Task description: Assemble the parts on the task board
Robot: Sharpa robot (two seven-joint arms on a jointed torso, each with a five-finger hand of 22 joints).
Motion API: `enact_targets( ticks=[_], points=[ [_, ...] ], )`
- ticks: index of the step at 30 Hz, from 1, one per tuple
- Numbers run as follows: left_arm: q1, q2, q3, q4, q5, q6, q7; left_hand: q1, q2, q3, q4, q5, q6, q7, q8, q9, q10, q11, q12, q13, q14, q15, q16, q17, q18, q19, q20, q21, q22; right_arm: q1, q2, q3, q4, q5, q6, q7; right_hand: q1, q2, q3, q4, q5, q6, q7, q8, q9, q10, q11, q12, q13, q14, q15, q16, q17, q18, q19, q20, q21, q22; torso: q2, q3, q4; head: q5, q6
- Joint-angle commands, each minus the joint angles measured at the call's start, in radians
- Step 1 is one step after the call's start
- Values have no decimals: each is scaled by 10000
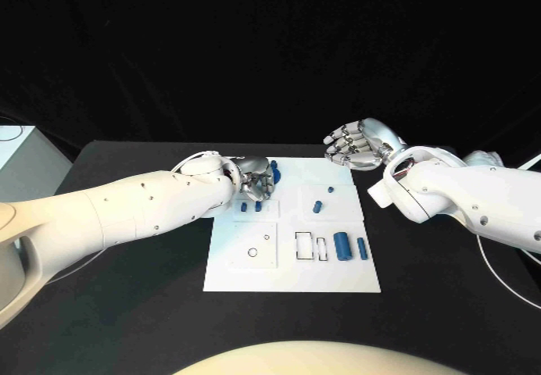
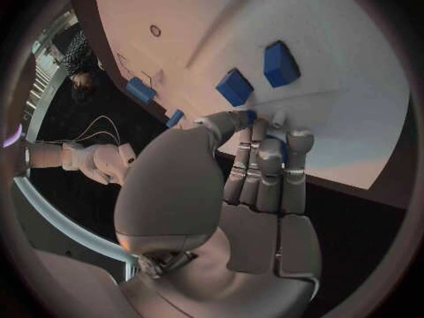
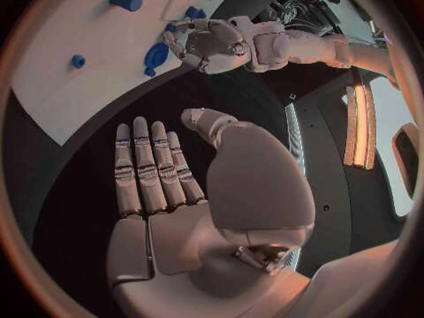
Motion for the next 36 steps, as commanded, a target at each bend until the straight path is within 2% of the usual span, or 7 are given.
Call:
enact_targets(
  ticks=[1,12,16,24,27,30,36],
  points=[
    [-4,40,4,-53,81,9,-8,-4,119,24,-101,-64,104,1,-92,-13,146,-19,-93,-27,165,9,91,107,-218,190,7,146,140,-4,-5,3,17,-66,138,81,-54,11,16,-18,32,44,529,-15,-11,7,55,36,-8,-8,44,-63,-16,140,-41,6,-2,-10,-1,2,1,-8,-3],
    [-3,100,3,-146,94,-167,143,8,138,41,-180,-78,146,8,-153,-22,247,-29,-198,-56,181,1,96,43,-228,235,-10,213,200,-4,5,3,10,-66,139,82,-59,16,18,-17,33,54,527,-10,-11,17,53,41,-7,-9,44,-67,-21,140,-44,7,0,-19,-7,-1,12,-12,17],
    [-3,78,3,-152,114,-369,286,3,176,66,-278,-78,278,-5,-212,-17,487,-55,-367,-93,393,-26,207,258,-291,476,-35,451,448,-4,8,3,8,-66,138,85,-59,16,18,-17,33,54,527,-10,-11,17,53,41,-7,-9,44,-67,-21,140,-44,7,0,-19,-9,-3,-3,-16,28],
    [-5,-68,27,-24,288,-870,647,-10,211,85,-433,-70,497,-32,-289,4,814,-103,-611,-119,616,-72,308,420,-357,746,-79,718,718,-4,9,3,6,-66,134,94,-59,16,18,-17,33,54,527,-10,-11,17,53,41,-7,-9,44,-67,-21,140,-44,7,0,-19,0,-15,8,-39,62],
    [-7,-118,100,48,379,-998,765,-11,213,87,-441,-69,507,-34,-294,5,829,-106,-624,-119,633,-75,317,442,-361,761,-81,732,733,-4,9,3,9,-66,133,96,-59,16,18,-17,33,54,527,-10,-11,17,53,41,-7,-9,44,-67,-21,140,-44,7,0,-19,7,-16,6,-52,77],
    [-8,-188,221,146,482,-1058,876,-75,194,56,-450,-72,550,-33,-324,10,890,-108,-697,-124,681,-78,340,472,-372,799,-88,771,770,-4,0,3,13,-66,130,97,-59,16,18,-17,33,54,527,-10,-11,17,53,41,-7,-9,44,-67,-21,140,-44,7,0,-19,8,-17,4,-54,113],
    [-8,-420,569,432,629,-1095,1012,-204,147,-24,-418,-75,589,-43,-364,16,944,-113,-794,-132,723,-75,361,502,-387,842,-84,804,812,-4,-20,3,16,-66,124,94,-68,28,25,-17,36,71,521,0,-14,33,47,51,-6,-6,42,-74,-31,142,-50,8,4,-41,-8,-11,23,-56,97]
  ],
)
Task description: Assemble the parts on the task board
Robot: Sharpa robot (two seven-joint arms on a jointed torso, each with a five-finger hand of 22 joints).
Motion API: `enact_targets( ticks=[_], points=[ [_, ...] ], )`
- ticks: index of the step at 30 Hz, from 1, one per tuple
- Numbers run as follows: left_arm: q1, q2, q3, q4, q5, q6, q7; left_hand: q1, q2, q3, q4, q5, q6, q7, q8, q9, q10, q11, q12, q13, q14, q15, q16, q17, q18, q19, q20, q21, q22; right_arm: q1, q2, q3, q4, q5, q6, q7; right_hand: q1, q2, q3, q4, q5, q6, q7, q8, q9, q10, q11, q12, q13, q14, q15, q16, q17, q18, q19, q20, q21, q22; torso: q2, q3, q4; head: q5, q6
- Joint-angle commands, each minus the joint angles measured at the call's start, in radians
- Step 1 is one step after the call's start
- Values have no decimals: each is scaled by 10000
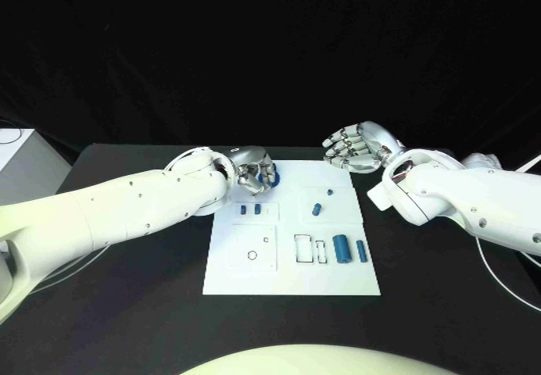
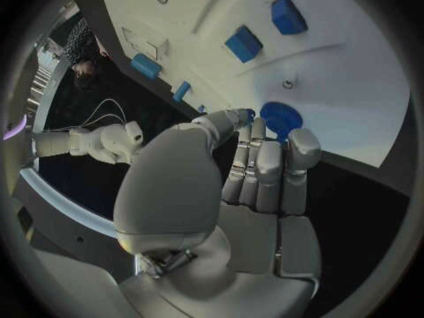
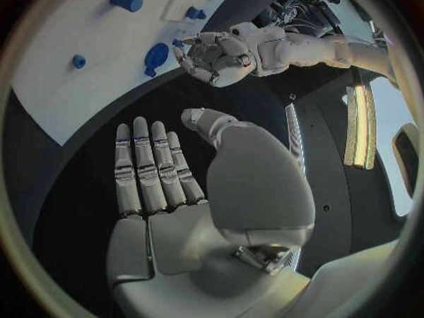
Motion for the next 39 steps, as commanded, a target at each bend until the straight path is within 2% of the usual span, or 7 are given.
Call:
enact_targets(
  ticks=[1,6,11,19,29,39],
  points=[
    [-2,-106,113,172,285,-207,356,-75,-11,-48,-11,-28,67,-14,-47,18,83,5,-57,-11,96,-7,42,23,-88,78,-11,74,26,-4,-6,3,16,-64,105,96,-68,28,26,-18,36,71,521,0,-15,33,47,51,-6,-6,42,-74,-21,142,-51,8,4,-33,-14,3,20,-10,-11],
    [6,-460,316,521,372,15,297,-79,-16,-55,-20,-25,83,-23,-53,21,105,-3,-76,-11,115,-11,53,48,-96,106,-11,97,53,-4,-21,3,15,-64,107,94,-68,28,26,-18,36,71,521,0,-15,33,47,51,-6,-6,42,-74,-21,142,-51,8,4,-33,-33,10,40,-9,-21],
    [8,-720,373,598,407,176,229,-95,-25,-68,-22,-24,93,-27,-64,23,125,-6,-98,-12,128,-16,61,61,-101,126,-13,112,72,-4,-41,3,13,-64,104,90,-68,28,26,-18,36,71,521,0,-15,33,47,51,-6,-6,42,-74,-21,142,-51,8,4,-33,-35,6,61,-6,-18],
    [-3,-877,291,458,312,256,181,-102,-28,-73,-21,-24,98,-29,-68,24,132,-7,-108,-12,141,-17,70,85,-109,153,-13,134,98,-4,-49,3,14,-64,90,99,-68,28,26,-18,36,71,521,0,-15,33,47,51,-6,-6,42,-74,-21,142,-51,8,4,-33,-28,2,50,49,-14],
    [-45,-808,191,161,98,532,166,-122,-54,-95,-28,-29,116,-42,-81,27,151,-14,-146,-15,128,-22,60,38,-105,140,-15,120,83,-5,-38,3,9,-64,95,115,-68,28,26,-18,36,71,521,0,-15,33,47,51,-6,-6,42,-74,-21,142,-51,8,4,-33,-13,-2,11,92,-8],
    [-70,-773,167,81,70,712,149,-132,-54,-101,-27,-30,130,-48,-85,30,166,-18,-163,-15,135,-24,64,45,-111,162,-17,137,104,-5,-34,3,6,-64,94,116,-68,28,26,-18,36,71,521,0,-15,33,47,51,-6,-6,42,-74,-21,142,-51,8,4,-33,-11,8,31,80,-34]
  ],
)
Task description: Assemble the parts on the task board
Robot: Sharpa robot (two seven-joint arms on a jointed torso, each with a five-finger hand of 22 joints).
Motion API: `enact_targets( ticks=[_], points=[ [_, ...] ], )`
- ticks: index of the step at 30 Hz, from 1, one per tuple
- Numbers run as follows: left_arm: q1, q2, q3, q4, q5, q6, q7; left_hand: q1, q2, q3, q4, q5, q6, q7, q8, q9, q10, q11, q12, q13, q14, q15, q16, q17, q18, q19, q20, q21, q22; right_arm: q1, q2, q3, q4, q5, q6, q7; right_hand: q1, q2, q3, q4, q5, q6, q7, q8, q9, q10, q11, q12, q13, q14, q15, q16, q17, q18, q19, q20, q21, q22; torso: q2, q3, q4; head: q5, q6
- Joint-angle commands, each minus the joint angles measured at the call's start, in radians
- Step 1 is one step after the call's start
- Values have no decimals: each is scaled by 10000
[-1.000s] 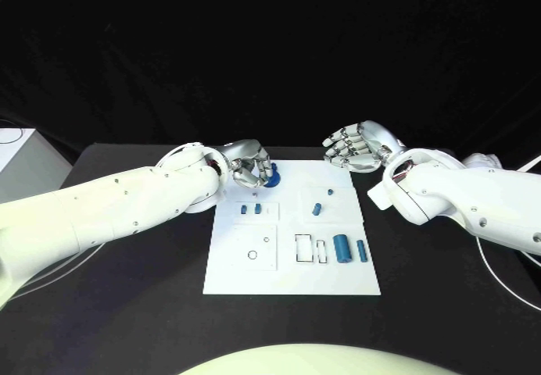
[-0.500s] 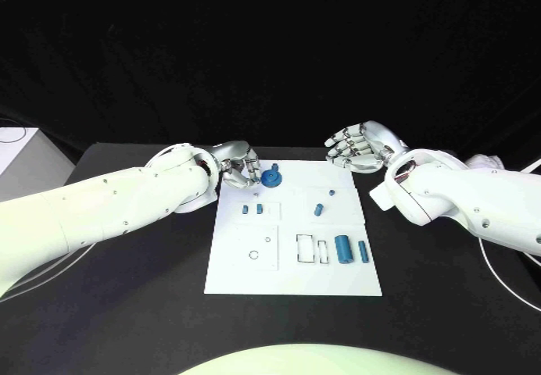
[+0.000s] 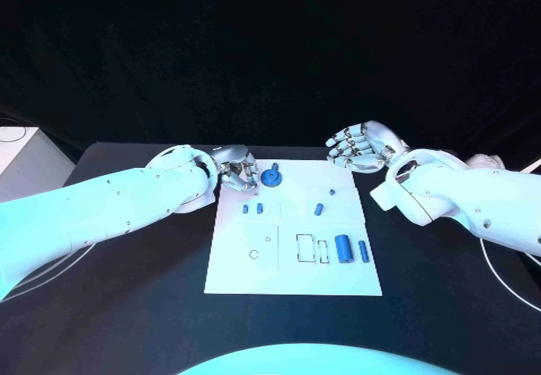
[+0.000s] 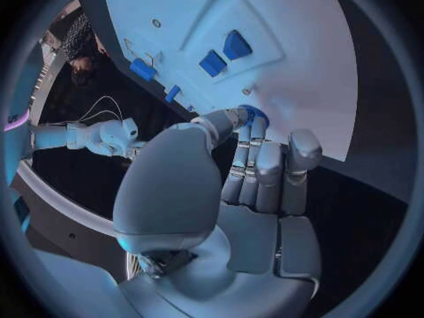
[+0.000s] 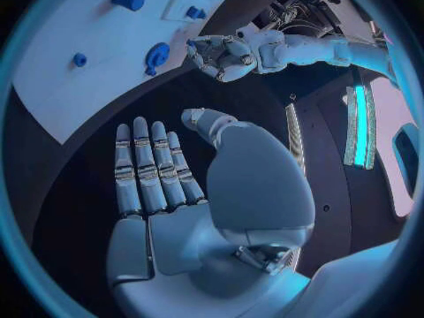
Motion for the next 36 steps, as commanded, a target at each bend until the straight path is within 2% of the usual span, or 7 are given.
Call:
enact_targets(
  ticks=[1,36],
  points=[
    [-12,38,0,3,-86,285,33,-72,13,-75,-2,-29,72,20,-40,18,72,14,-48,-16,60,-27,60,-18,-116,59,18,62,12,-5,9,3,10,-64,94,110,-68,28,26,-18,36,71,521,0,-16,33,47,51,-6,-6,42,-36,-10,142,-52,8,4,-11,0,1,8,-12,-19],
    [-23,17,-52,113,-72,796,-130,-72,46,-81,-24,-27,166,-4,-51,37,186,-15,-117,-8,76,-52,70,-12,-120,82,4,74,29,-5,19,3,6,-81,98,102,-77,24,35,-37,36,82,514,4,-27,40,41,55,-9,7,39,-46,-30,144,-53,8,13,-54,-7,1,-1,-4,-88]
  ],
)
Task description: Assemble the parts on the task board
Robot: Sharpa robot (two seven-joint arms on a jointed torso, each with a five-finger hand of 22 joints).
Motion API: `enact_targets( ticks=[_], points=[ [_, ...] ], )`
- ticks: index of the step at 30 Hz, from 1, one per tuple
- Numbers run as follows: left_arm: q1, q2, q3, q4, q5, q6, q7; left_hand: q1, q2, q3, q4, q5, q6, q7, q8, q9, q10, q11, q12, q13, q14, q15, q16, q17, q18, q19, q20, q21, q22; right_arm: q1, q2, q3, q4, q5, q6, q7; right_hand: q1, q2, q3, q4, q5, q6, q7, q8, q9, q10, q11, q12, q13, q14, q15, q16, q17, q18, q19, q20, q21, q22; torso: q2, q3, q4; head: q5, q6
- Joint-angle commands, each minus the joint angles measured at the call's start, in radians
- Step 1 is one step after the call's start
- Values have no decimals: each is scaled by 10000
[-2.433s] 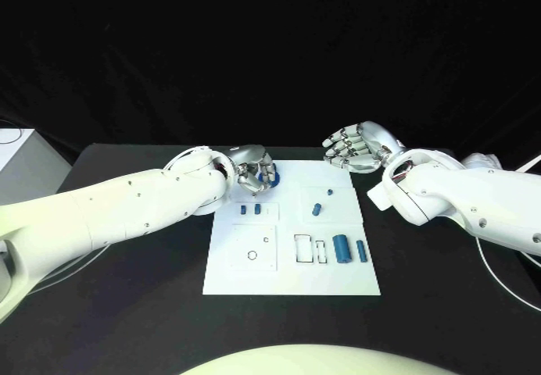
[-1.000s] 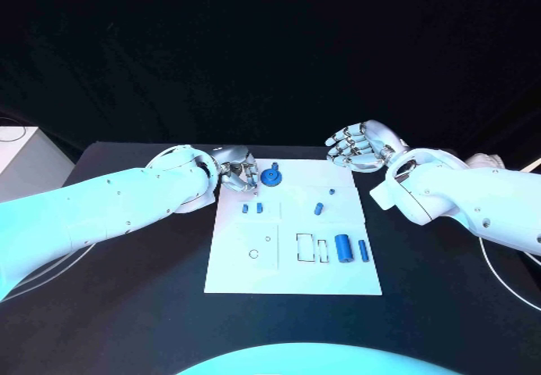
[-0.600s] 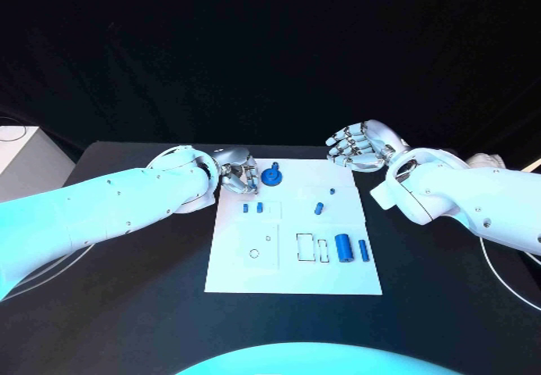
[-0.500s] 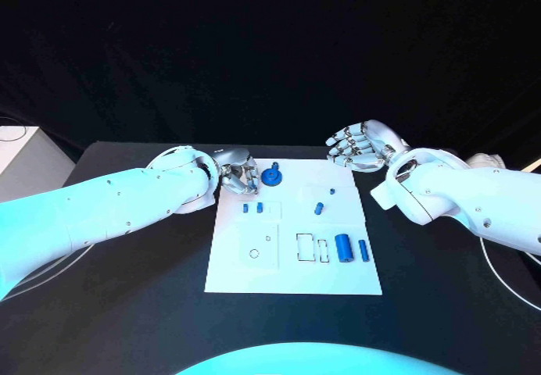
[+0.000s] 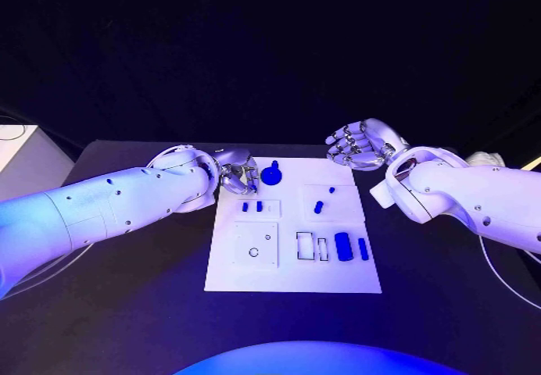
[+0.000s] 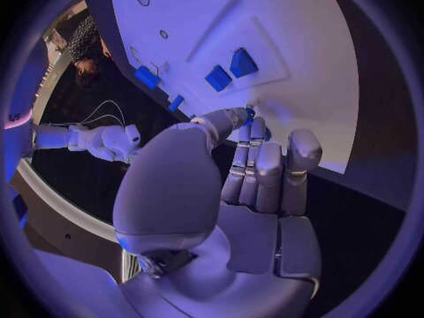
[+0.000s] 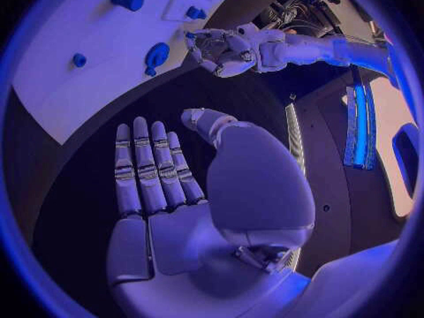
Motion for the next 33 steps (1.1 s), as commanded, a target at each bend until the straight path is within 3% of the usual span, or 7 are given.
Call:
enact_targets(
  ticks=[1,33],
  points=[
    [-8,21,0,19,-29,272,-64,-73,46,-53,4,-27,96,-4,-49,13,78,20,-56,-8,41,-17,35,12,-122,83,4,35,11,-4,5,3,10,-77,96,101,-77,24,35,-37,36,82,514,4,-8,40,41,55,-9,7,39,-46,-9,144,-53,8,13,-8,-5,1,2,-1,-7],
    [-9,190,-55,-208,-9,251,-173,-68,47,-53,-15,-24,97,4,-80,12,96,22,-106,-10,-9,-24,1,-92,-113,51,-2,7,-20,-4,-1,3,24,-87,96,98,-77,24,35,-37,36,82,514,4,-8,40,41,55,-9,7,39,-46,-9,144,-53,8,13,-8,-1,6,-3,-31,-8]
  ],
)
